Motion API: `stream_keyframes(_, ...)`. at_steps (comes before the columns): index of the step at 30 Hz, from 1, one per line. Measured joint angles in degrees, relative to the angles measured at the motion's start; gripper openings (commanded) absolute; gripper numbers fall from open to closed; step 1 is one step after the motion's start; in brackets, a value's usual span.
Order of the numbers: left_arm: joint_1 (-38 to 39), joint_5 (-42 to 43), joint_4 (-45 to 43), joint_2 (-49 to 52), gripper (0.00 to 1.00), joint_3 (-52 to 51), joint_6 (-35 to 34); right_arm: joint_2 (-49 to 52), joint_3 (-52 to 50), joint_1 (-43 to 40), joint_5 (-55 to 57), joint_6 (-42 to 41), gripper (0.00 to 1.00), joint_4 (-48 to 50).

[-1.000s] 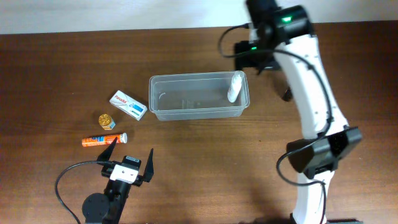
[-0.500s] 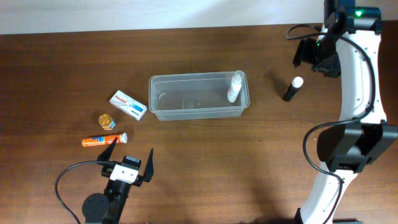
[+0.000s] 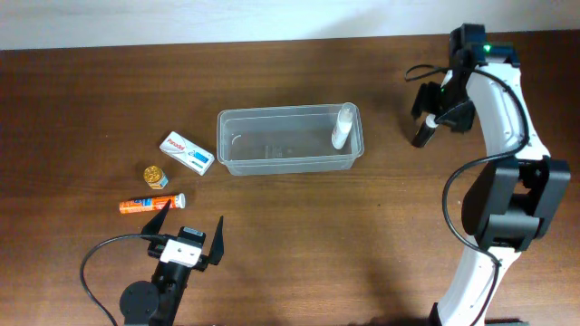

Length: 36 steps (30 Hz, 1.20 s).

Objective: Pack container
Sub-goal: 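Open right gripper, withdraw, and move over dark brown bottle, then grasp dark brown bottle and lower it into container beside spray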

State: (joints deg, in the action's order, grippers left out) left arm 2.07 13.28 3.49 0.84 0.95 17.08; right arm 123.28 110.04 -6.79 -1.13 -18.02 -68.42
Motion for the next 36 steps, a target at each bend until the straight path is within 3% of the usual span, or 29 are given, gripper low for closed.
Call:
stream_keyframes(10,0.0,0.0,0.0,0.0,1.00,0.0,0.0,0.0,-6.9,0.0,0.0,-0.2,0.51,7.6)
stream_keyframes(18,0.0,0.0,0.0,0.0,1.00,0.0,0.0,0.0,-8.9,0.0,-0.2,-0.2,0.25,9.4)
stream_keyframes(28,0.0,0.0,0.0,0.0,1.00,0.0,0.0,0.0,-8.7,0.0,-0.3,0.5,0.19,8.0)
stream_keyframes(36,0.0,0.0,0.0,0.0,1.00,0.0,0.0,0.1,-1.3,0.0,-0.3,3.2,0.19,-1.7)
